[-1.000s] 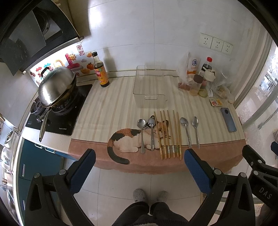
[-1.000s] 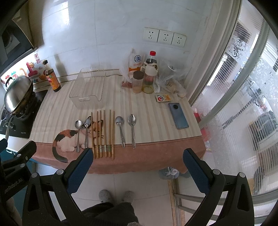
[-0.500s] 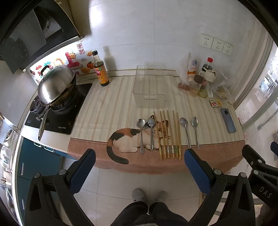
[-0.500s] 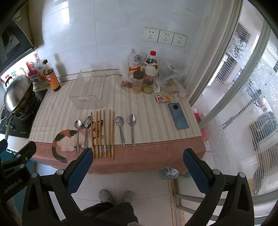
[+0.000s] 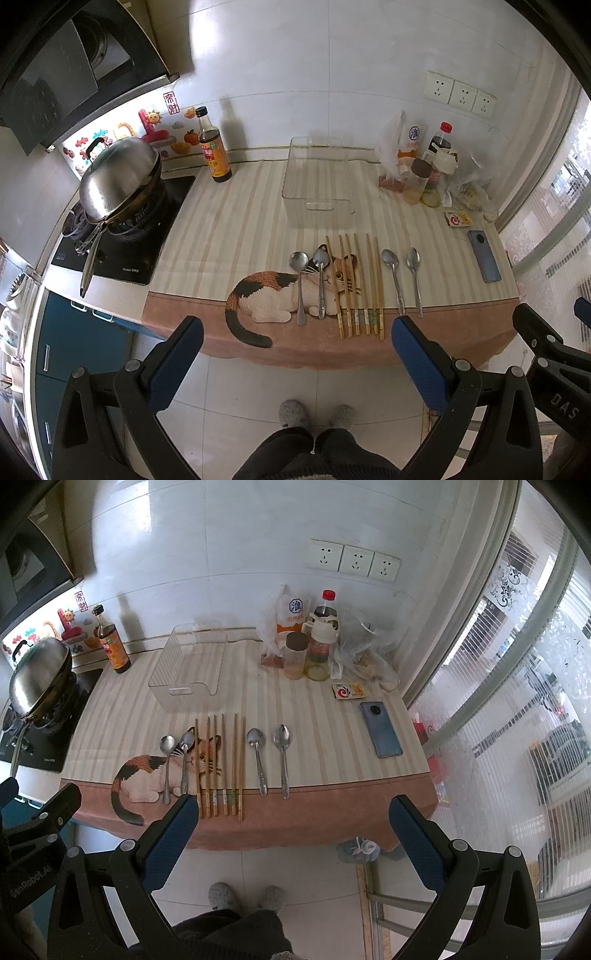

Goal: Organize utensils

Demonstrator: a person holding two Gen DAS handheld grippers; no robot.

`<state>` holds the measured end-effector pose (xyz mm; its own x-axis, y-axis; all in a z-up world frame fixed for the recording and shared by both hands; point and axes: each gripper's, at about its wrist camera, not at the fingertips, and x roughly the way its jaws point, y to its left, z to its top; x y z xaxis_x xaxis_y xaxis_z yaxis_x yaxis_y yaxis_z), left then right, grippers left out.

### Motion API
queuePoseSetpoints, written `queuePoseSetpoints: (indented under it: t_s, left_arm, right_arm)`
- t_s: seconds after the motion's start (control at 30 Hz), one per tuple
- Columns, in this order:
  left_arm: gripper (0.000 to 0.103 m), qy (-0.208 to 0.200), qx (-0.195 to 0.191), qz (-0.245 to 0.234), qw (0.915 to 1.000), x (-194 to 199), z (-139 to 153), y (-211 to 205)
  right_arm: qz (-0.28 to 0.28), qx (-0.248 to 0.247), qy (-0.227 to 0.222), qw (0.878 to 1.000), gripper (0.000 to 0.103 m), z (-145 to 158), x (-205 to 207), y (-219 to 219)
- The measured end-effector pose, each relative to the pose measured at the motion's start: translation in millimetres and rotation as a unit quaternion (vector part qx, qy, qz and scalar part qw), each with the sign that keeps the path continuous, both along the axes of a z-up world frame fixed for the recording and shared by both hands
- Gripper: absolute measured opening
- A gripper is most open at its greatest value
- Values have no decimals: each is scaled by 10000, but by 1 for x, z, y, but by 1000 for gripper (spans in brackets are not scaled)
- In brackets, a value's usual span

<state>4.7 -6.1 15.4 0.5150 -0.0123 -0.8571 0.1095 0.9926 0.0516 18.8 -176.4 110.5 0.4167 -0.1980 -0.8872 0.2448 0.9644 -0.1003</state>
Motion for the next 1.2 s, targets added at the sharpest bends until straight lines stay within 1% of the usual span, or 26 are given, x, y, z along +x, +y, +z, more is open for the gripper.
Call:
queuePoseSetpoints:
  t_s: [0.97, 1.0, 1.07, 1.13, 1.2]
  left_arm:
    - [103, -51, -59, 25, 10000, 0, -1, -3]
    - [103, -89, -82, 34, 9999, 0, 1, -3]
    - [103, -328, -127, 136, 9993, 6, 2, -3]
    - [103, -649, -47, 286, 9975, 16, 2, -2]
    - [103, -767, 51, 440, 9961, 30, -3, -1]
  right_arm:
    - [14, 31, -47, 10000, 103, 5, 2, 0]
    - [4, 40, -64, 10000, 103, 5, 3, -1]
    - [-39, 75, -130, 9999, 103, 4, 4, -5]
    - [-101, 189, -291, 9993, 103, 1, 5, -13]
    - [-182, 303, -394, 9986, 103, -7, 13, -22]
